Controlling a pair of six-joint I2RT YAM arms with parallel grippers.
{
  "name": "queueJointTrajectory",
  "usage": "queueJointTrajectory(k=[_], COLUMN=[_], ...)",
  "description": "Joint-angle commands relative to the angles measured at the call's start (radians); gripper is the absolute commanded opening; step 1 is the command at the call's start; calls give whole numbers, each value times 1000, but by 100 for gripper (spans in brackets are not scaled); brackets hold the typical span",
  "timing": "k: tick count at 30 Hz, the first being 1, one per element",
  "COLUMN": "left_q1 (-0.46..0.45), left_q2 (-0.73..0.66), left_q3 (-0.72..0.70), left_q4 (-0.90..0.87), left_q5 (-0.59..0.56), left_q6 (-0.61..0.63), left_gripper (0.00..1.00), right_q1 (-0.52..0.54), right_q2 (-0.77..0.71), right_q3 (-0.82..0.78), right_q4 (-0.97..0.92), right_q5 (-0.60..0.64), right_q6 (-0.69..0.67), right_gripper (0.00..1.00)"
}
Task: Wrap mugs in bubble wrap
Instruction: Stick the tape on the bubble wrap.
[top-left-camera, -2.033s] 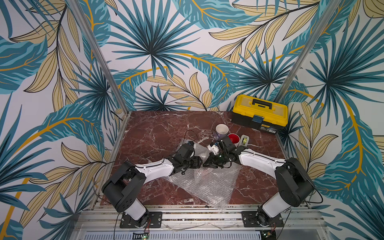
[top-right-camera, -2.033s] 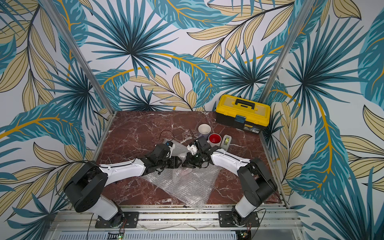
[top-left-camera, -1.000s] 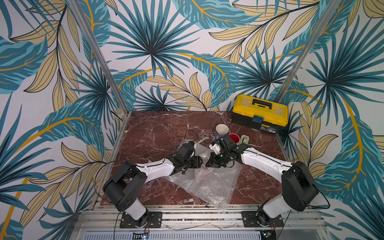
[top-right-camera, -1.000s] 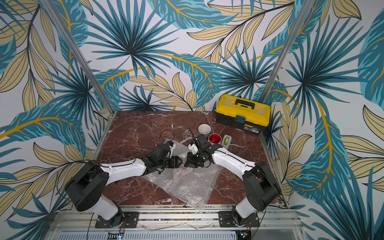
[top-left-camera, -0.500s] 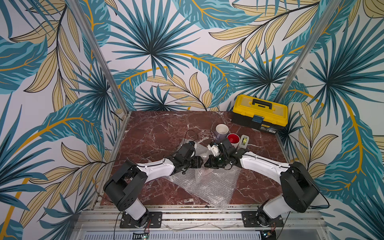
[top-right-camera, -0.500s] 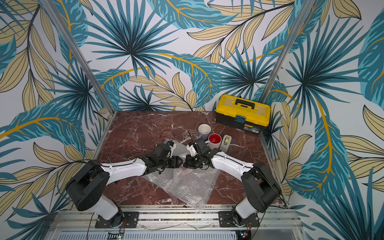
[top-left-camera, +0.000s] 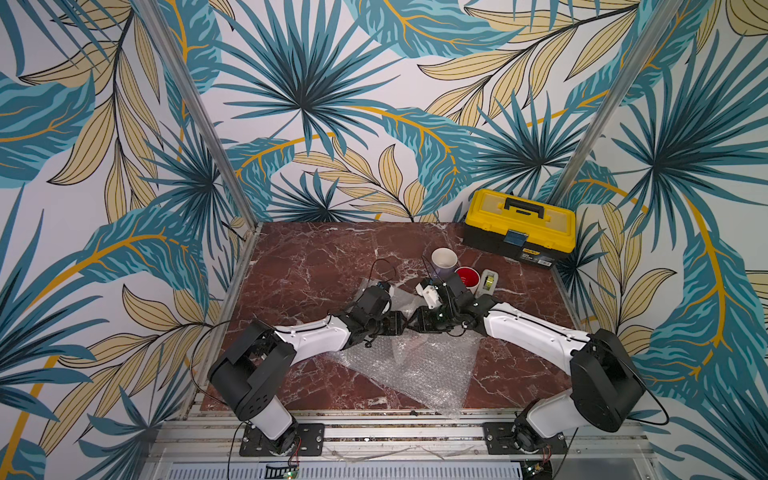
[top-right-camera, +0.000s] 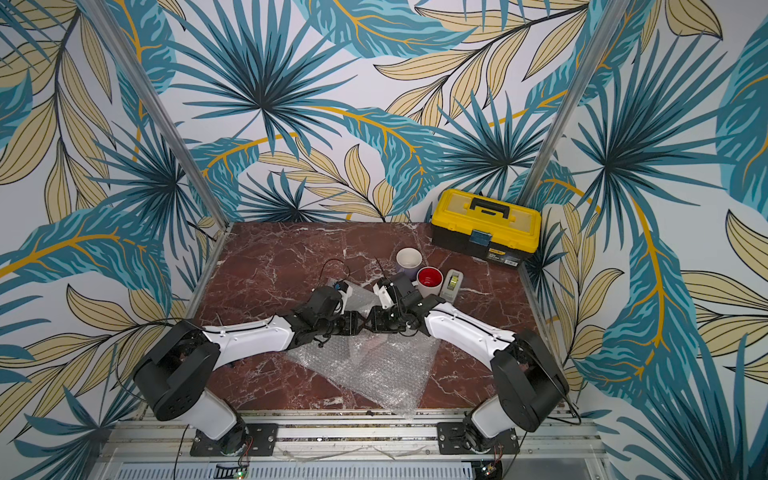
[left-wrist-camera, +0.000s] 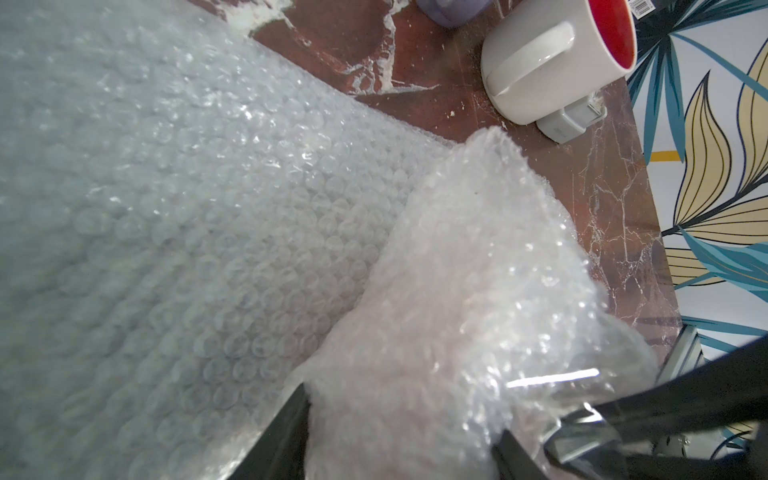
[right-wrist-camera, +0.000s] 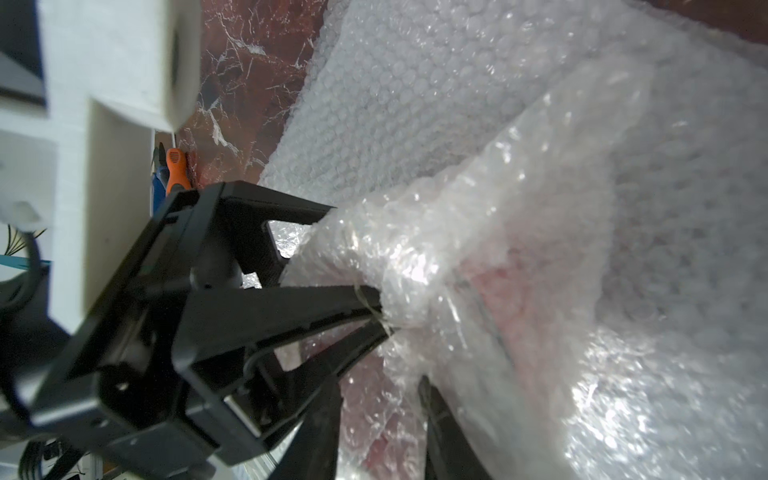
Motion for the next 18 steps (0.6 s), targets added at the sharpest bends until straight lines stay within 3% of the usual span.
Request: queueJointTrajectory(k=[1, 18], left_q1=[1, -5], left_q2=[25, 40], left_q3=[13, 23], left_q4=[-52, -52], left_q5=[-18, -16], left_q6=[17, 18], left_gripper=[55, 55], right_q1=[-13, -13], right_q2=[-19, 12], right_q3=[22, 78], right_q4=[-76, 10], right_q5=[77, 66], right_q6=[-11, 6], right_gripper=[37, 52])
